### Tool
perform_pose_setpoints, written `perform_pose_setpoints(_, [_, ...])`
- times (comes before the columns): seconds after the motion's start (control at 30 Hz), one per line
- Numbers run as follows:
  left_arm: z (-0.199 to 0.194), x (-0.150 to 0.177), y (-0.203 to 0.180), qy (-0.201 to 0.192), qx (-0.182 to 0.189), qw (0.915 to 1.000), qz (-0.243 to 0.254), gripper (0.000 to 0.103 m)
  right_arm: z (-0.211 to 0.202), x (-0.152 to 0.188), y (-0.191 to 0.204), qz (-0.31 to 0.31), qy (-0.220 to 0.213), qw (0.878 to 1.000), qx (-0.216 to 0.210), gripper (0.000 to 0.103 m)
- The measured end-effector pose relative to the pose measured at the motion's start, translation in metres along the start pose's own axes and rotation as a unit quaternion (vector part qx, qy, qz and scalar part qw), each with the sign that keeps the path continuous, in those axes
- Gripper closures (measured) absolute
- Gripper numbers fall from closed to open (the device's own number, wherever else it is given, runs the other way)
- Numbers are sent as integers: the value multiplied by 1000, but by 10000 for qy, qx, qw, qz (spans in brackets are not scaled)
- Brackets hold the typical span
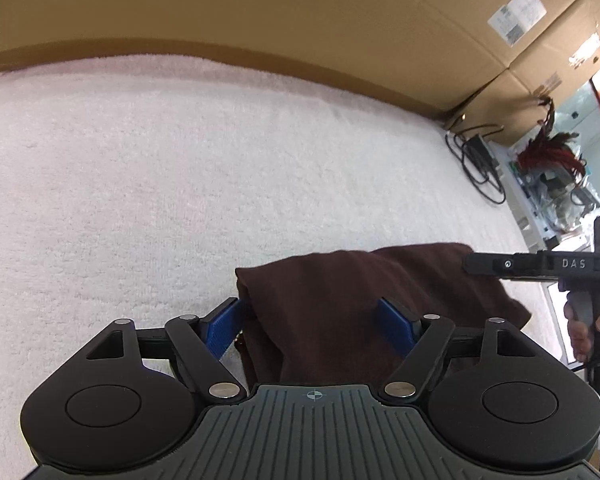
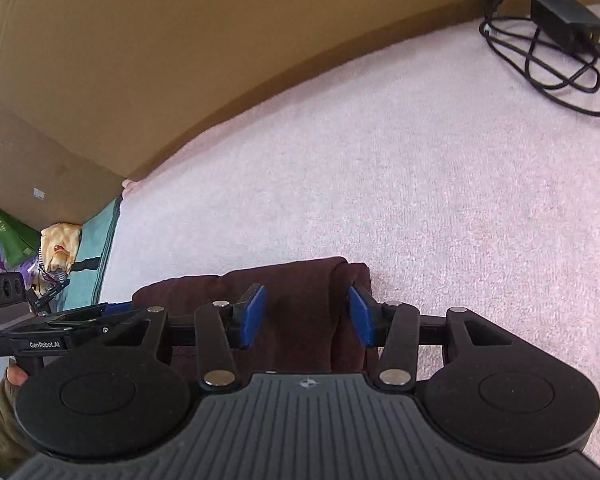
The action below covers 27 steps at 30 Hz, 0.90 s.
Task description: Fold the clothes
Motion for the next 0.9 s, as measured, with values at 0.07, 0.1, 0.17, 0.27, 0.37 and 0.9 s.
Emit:
perform_pose_setpoints(0.07, [1,2,4,-24,15,10000,51,27,0,3,1,-62,-3,10000,-22,88])
perform_pose_setpoints(0.1, [0,2,6,-38,41,10000,32,31,-2,3,0,-54,-32,10000,-25,89])
perform_pose_setpoints(0.17, [2,4,15,31,34,10000,-76,31,-5,3,-8,61,-119,9999,-29,89])
perform_pose_setpoints(0.27, [2,5,22,63,95,9996,-252,28,-1,5,-24,505,-149,9986,-99,90])
perform_pose_setpoints(0.37, [-6,2,24,65,166,9994,-307,22,-4,5,-27,719,-267,9969,-186,81])
perform_pose_setpoints(0.9, [9,-1,-25,-38,715,9972,226,18,10,-4,10,-321,-603,9962,-535,73])
Point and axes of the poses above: each gripper's, at about its wrist camera, not at the fingertips, and z roughly the way its jaws point, y to its left, x to its underside, the point moved 9 cm from there along z, roughly the way its jaws point, and after that the axes turned 8 degrees about -z, right-handed, at the moved point
